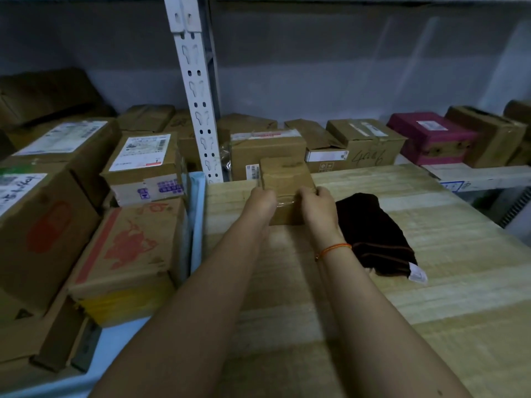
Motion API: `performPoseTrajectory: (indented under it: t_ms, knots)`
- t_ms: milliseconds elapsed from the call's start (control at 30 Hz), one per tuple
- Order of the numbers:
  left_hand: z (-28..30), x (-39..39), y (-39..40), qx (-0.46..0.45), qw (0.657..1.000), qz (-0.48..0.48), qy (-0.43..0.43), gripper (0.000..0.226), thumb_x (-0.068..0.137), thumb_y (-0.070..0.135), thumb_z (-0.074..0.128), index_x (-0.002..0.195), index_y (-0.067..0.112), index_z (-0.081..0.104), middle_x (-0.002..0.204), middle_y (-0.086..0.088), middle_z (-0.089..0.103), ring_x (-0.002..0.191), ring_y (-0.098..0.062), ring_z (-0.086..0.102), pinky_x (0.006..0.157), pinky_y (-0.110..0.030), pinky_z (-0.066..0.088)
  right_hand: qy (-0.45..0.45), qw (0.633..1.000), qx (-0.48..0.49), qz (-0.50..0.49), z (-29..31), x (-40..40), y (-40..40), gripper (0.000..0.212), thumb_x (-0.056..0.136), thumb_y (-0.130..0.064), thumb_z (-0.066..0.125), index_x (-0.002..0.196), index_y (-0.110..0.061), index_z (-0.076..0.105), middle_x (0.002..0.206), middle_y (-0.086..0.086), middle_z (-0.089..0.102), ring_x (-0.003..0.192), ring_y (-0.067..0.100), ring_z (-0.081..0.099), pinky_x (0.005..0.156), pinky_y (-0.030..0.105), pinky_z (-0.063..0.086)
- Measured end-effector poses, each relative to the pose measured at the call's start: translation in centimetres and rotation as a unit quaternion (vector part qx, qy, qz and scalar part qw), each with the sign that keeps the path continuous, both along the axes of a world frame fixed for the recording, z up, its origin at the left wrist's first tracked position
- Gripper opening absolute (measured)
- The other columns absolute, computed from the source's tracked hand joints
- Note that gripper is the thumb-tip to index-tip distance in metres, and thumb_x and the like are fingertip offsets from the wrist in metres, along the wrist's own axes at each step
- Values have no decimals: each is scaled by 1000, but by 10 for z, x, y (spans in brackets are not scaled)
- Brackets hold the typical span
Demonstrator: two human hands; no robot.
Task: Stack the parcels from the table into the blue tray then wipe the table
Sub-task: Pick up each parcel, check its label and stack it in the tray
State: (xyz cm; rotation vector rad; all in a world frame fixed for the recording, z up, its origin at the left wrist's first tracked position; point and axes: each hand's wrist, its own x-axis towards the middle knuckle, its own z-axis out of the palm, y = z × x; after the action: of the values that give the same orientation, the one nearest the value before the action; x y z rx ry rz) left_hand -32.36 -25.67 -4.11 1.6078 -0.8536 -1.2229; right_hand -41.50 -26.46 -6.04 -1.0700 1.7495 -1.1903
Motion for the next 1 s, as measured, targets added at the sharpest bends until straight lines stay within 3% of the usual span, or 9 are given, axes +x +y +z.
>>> performPoseTrajectory:
  t_ms: [67,167,333,400,500,700,900,1000]
  knots:
    - [-4,3,2,-8,1000,9,21,37,81,17,45,115,13,59,106,-13,68,94,-30,66,81,-39,54,-23,1000,-9,-19,1,1,10,49,87,-47,51,120,-13,63,125,11,61,113,33,57,101,44,45]
    - [-19,10,-2,-31,997,56,46,44,65,20,50,108,15,60,105,-14,69,88,-33,69,76,-50,58,-74,995,-50,-54,5,3,28,40,90,-46,56,111,-13,64,124,11,59,109,27,58,94,38,47]
    - [11,3,63,-78,987,116,83,25,84,27,60,105,17,51,104,-10,63,89,-29,67,74,-51,59,-151,981,-100,-66,18,10,73,34,78,-54,66,90,-24,53,118,12,59,101,26,60,91,43,51]
    - [14,3,88,-106,984,116,87,28,78,30,61,101,16,53,104,-13,65,89,-30,67,72,-53,59,-183,973,-118,-71,27,8,94,32,74,-49,68,82,-26,48,100,6,63,88,22,60,82,39,52]
    - [24,2,126,-144,979,118,82,19,72,27,58,86,21,48,99,-13,62,91,-32,64,78,-60,56,-233,960,-133,-72,36,2,121,24,82,-25,67,83,-20,43,73,-6,50,66,13,48,62,31,40]
    - [48,9,193,-193,970,125,85,11,79,18,58,85,23,51,91,-8,60,91,-29,62,84,-53,53,-295,946,-128,-31,49,6,176,25,73,-31,63,87,-19,47,90,-1,52,80,15,53,74,37,44]
    - [48,33,230,-178,970,93,137,10,84,11,58,90,18,53,90,-6,59,83,-18,57,67,-34,45,-321,937,-129,44,49,16,210,70,48,-39,64,110,-6,58,102,7,62,94,25,60,71,37,48]
    - [43,43,241,-154,974,55,158,8,86,13,58,92,18,54,85,-4,60,78,-17,58,62,-30,44,-343,927,-146,36,41,19,220,45,57,-28,62,100,-18,58,100,2,62,95,21,60,76,39,48]
